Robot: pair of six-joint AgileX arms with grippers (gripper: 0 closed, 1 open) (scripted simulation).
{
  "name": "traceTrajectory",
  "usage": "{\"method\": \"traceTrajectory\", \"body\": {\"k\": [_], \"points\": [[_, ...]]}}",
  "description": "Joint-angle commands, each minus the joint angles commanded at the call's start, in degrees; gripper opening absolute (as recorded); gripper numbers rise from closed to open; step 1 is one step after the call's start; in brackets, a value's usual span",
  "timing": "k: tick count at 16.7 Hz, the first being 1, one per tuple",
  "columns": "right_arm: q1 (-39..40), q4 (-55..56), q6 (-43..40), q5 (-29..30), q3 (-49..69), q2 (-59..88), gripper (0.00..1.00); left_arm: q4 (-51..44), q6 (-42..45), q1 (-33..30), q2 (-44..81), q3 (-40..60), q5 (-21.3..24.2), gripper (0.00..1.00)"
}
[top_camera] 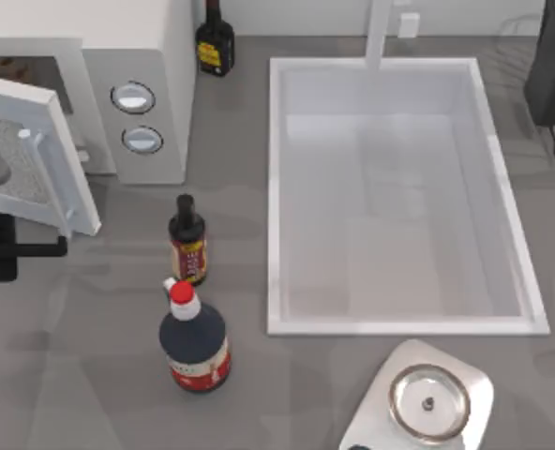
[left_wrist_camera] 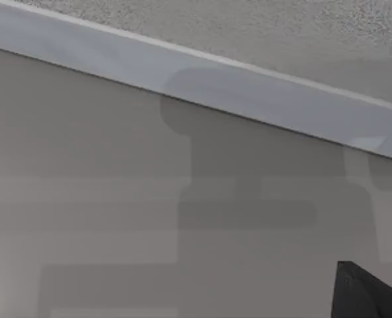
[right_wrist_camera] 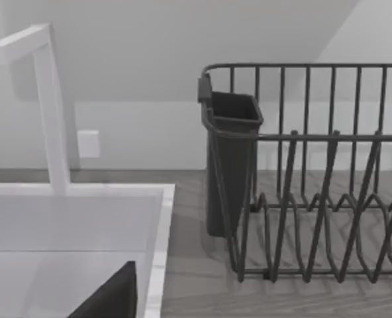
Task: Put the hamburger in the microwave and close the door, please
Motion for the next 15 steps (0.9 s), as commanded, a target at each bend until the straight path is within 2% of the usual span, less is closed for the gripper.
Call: {"method": "traceTrajectory", "body": {"k": [4, 11, 15], "points": [[0.0, 0.0, 0.0, 0.0, 0.0, 0.0, 1.0, 4.0, -0.05, -0.19, 8.41, 5.22, -0.11, 0.0], [0.0, 0.0, 0.0, 0.0, 0.0, 0.0, 1.0, 4.24, -0.07, 0.0, 9.83, 6.53, -0.15, 0.0], [0.0, 0.0, 0.0, 0.0, 0.0, 0.0, 1.0, 3.61, -0.02, -0.31, 18.52, 15.26, -0.06, 0.0]]}}
